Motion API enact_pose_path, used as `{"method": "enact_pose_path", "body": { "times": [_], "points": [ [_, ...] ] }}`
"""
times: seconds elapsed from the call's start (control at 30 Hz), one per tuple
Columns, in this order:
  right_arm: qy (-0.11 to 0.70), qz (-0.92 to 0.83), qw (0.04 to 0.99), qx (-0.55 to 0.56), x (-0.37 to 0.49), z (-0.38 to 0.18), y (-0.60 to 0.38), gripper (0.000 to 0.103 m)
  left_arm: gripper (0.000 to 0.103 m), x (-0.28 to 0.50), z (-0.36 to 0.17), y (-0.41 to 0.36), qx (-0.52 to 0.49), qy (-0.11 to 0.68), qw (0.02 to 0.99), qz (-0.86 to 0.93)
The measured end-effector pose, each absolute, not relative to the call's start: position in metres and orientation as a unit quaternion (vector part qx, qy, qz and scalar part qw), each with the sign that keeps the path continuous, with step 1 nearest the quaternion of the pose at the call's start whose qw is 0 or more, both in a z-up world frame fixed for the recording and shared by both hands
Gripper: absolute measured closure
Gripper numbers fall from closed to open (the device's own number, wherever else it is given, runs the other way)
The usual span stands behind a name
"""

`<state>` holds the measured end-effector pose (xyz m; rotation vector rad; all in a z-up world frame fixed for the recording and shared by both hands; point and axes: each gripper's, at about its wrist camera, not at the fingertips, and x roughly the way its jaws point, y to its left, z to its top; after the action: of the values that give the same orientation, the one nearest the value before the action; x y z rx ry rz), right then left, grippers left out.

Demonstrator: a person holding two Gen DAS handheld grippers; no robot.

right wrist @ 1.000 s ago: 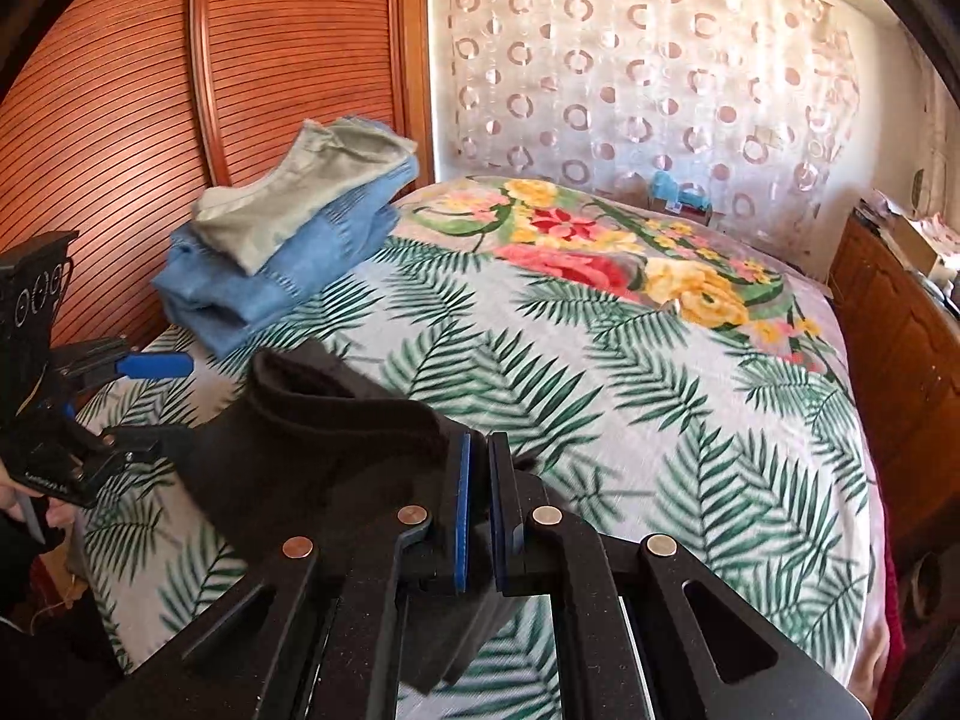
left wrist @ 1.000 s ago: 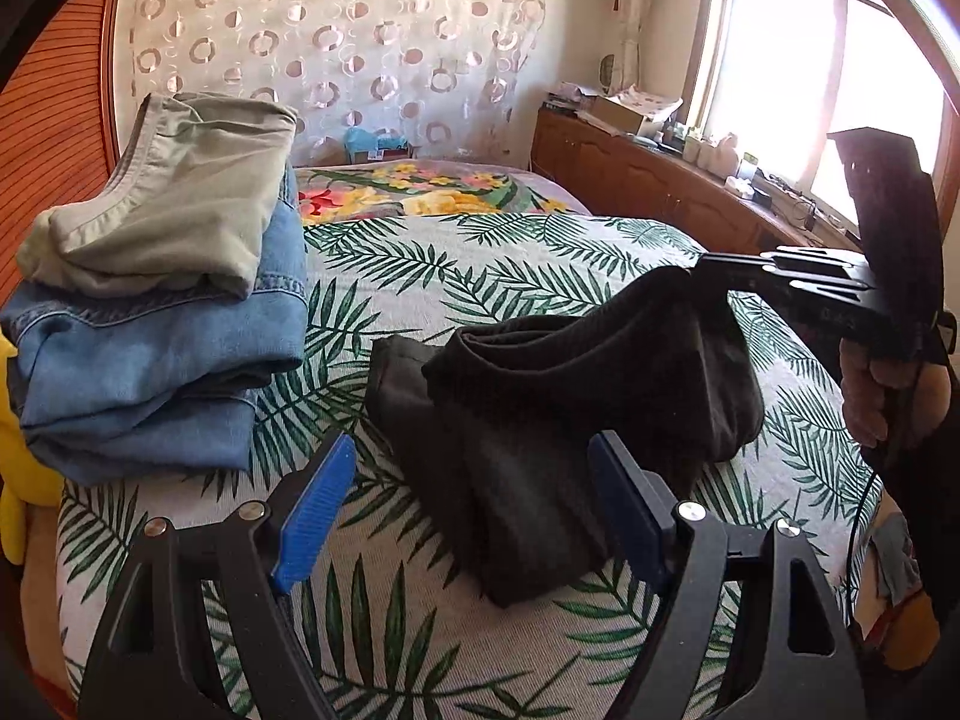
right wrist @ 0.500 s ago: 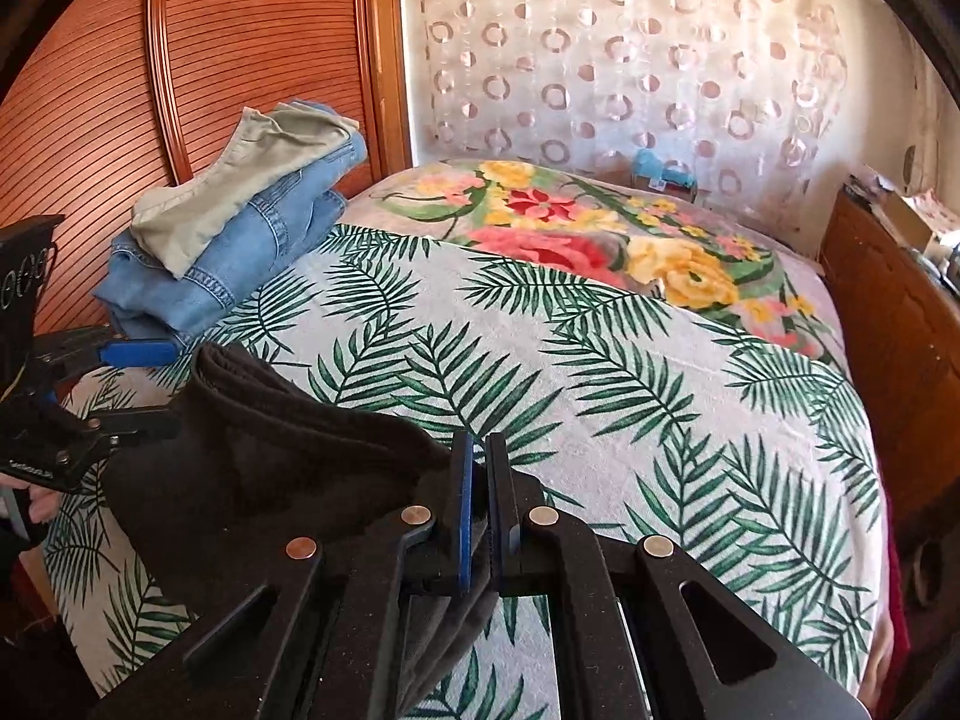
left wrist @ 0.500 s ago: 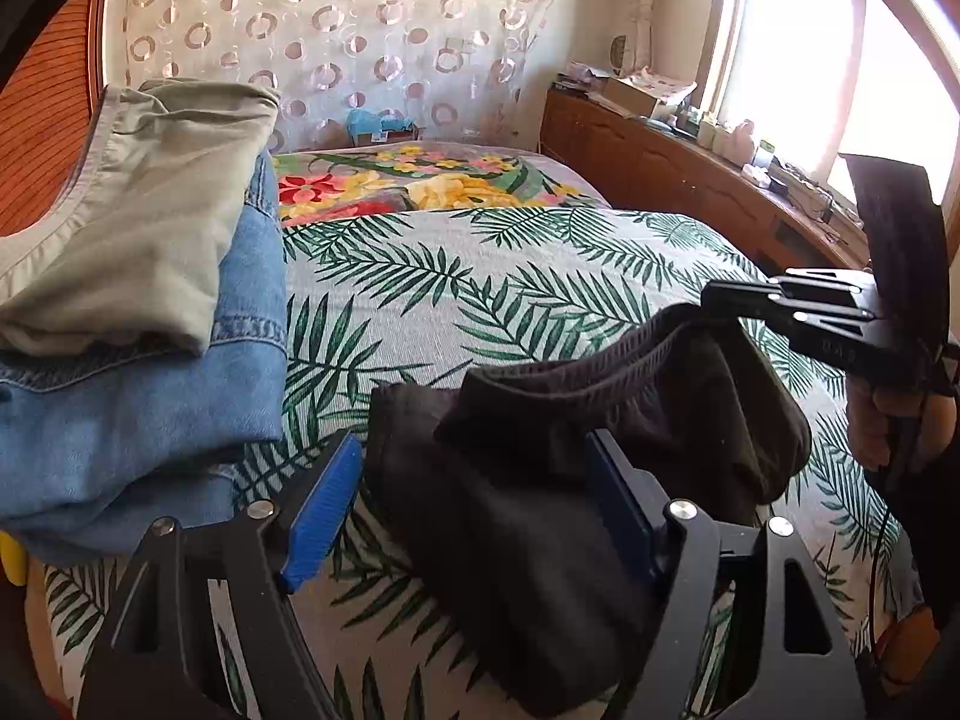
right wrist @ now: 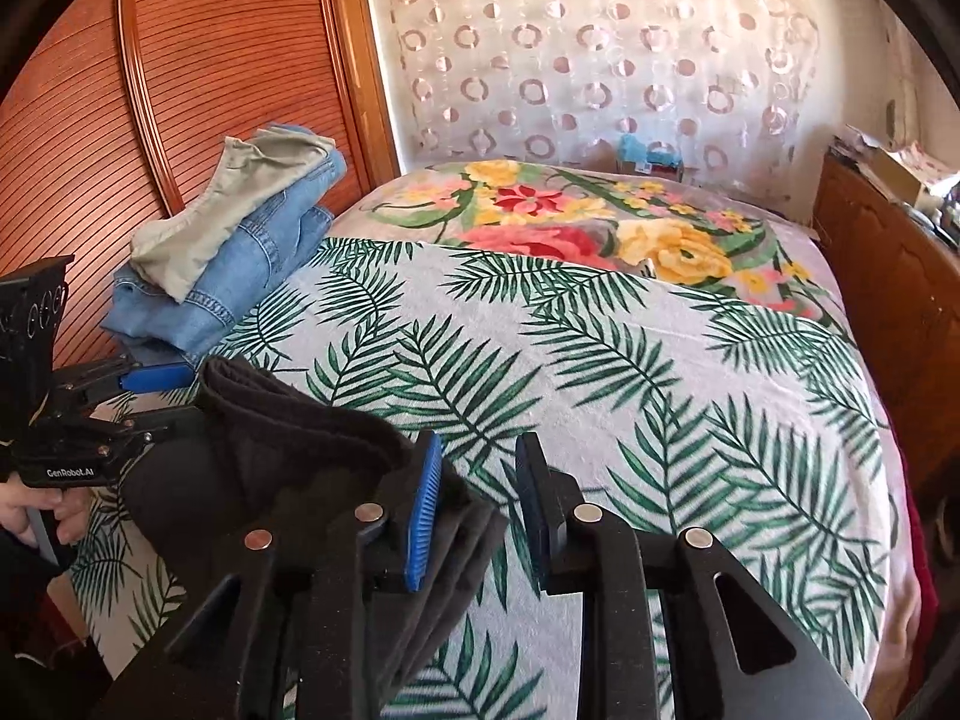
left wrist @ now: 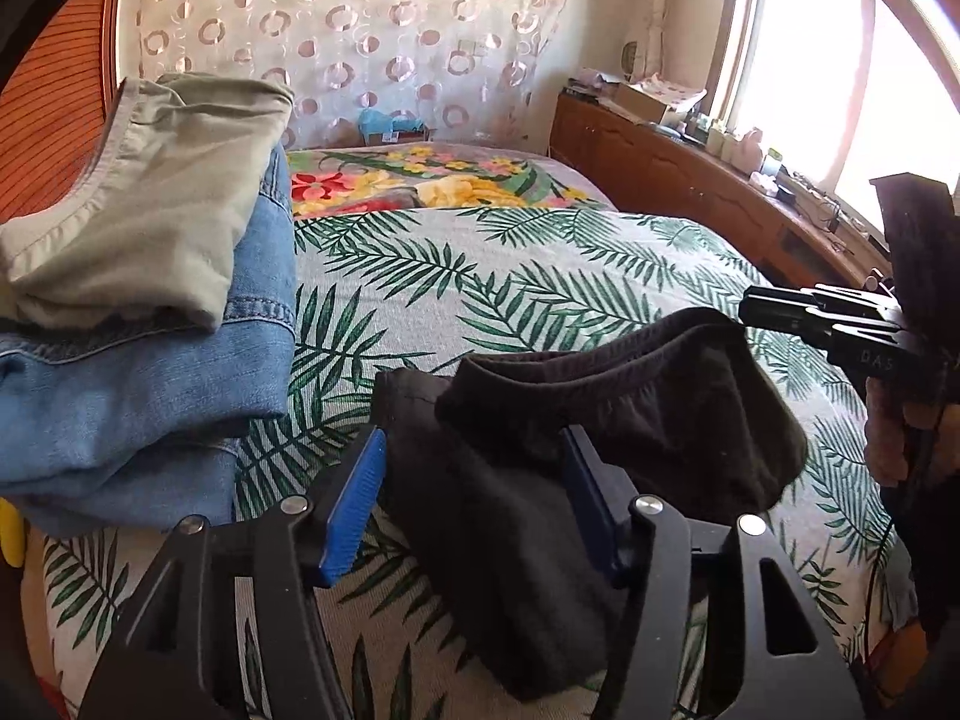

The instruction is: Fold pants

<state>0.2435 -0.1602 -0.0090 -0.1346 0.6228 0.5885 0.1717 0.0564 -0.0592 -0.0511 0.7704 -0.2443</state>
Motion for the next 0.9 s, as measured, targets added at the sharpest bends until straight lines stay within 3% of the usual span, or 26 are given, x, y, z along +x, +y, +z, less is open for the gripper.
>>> {"method": "enact_pose_path", "body": {
  "times": [0.17, 0.9],
  "points": [
    [0.299, 0.282, 0.909, -0.063, 0.213, -0.007, -0.172, 0.076, 0.051, 0.148, -0.056, 0.056, -0.029, 0.367, 0.921, -0.126],
    [0.329, 0.286, 0.899, -0.050, 0.129, -0.039, -0.191, 0.076, 0.064, 0.110, -0.081, 0.047, -0.038, 0.389, 0.911, -0.133]
  ]
}}
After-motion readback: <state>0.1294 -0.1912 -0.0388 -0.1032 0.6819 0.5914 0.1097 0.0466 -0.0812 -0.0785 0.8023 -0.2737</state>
